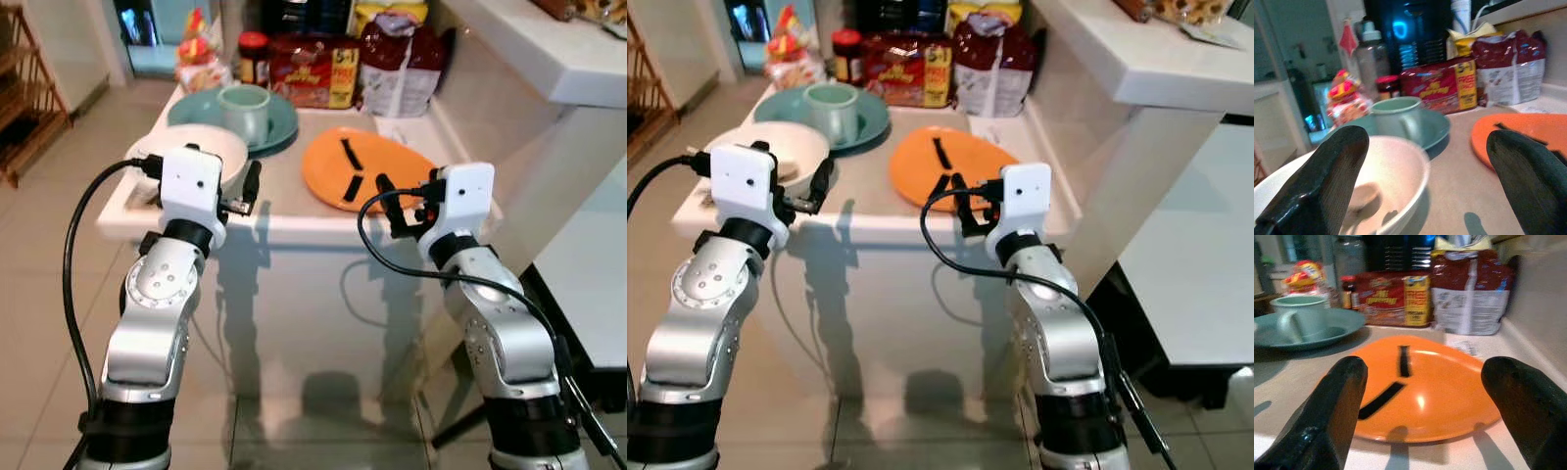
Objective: Setting the table
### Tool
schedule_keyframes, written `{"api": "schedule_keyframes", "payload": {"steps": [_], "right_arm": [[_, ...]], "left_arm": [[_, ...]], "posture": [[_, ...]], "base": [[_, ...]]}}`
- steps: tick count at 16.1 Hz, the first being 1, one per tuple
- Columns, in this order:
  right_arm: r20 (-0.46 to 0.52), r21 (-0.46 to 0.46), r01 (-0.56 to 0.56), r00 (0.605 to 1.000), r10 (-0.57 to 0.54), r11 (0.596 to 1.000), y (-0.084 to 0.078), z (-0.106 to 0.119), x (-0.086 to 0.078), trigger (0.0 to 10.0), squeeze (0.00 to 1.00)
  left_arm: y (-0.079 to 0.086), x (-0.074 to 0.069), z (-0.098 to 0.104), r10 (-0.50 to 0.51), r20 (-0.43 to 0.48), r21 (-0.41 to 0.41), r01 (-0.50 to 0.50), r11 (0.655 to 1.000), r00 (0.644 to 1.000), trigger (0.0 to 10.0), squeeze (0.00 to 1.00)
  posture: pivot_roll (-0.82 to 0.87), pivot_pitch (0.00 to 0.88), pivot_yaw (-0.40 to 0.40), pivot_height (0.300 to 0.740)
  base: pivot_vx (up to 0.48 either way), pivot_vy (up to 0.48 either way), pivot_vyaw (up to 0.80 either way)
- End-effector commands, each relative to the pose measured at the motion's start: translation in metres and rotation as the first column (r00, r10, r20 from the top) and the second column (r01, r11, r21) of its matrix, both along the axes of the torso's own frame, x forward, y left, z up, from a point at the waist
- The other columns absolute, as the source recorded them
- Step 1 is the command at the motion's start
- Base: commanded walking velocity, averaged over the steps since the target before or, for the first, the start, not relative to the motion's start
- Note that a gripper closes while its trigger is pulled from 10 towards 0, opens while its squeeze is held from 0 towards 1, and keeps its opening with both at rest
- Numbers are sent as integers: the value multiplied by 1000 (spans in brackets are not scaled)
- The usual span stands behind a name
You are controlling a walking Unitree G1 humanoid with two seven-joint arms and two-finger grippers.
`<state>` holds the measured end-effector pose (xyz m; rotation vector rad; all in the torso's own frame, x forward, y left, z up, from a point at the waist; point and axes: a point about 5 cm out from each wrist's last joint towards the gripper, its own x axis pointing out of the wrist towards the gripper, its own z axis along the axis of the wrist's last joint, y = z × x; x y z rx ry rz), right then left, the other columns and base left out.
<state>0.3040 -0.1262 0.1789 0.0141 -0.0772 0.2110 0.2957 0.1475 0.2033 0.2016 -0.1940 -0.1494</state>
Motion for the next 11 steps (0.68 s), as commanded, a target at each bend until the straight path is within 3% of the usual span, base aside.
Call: {"api": "schedule_keyframes", "payload": {"steps": [1, 3, 4, 7, 11], "right_arm": [[-9, -8, 27, 1000, -27, 1000, -9, -1, -1, 10000, 0], [-12, -2, 31, 999, -31, 1000, -11, -2, -5, 10000, 0], [-9, 2, 33, 999, -33, 999, -11, -3, -7, 10000, 0], [-7, 15, 34, 999, -34, 999, -13, -4, -14, 10000, 0], [-8, -3, 34, 999, -34, 999, -16, -1, -10, 10000, 0]], "left_arm": [[-11, 0, 5, -43, 22, -1, 43, 999, 999, 10000, 122], [-16, -3, 8, -87, 41, -7, 88, 996, 995, 10000, 102], [-20, -5, 11, -123, 61, -23, 125, 992, 990, 10000, 0], [-33, -11, 17, -232, 104, -16, 235, 972, 967, 10000, 0], [-34, -9, 15, -235, 91, -8, 236, 972, 968, 10000, 0]], "posture": [[65, 0, -54, 740], [65, 0, -54, 740], [65, 0, -54, 740], [59, 0, -48, 740], [54, 0, -45, 740]], "base": [[446, 0, 0], [377, 0, 0], [0, 0, 0], [0, 0, 0], [0, 0, 0]]}}
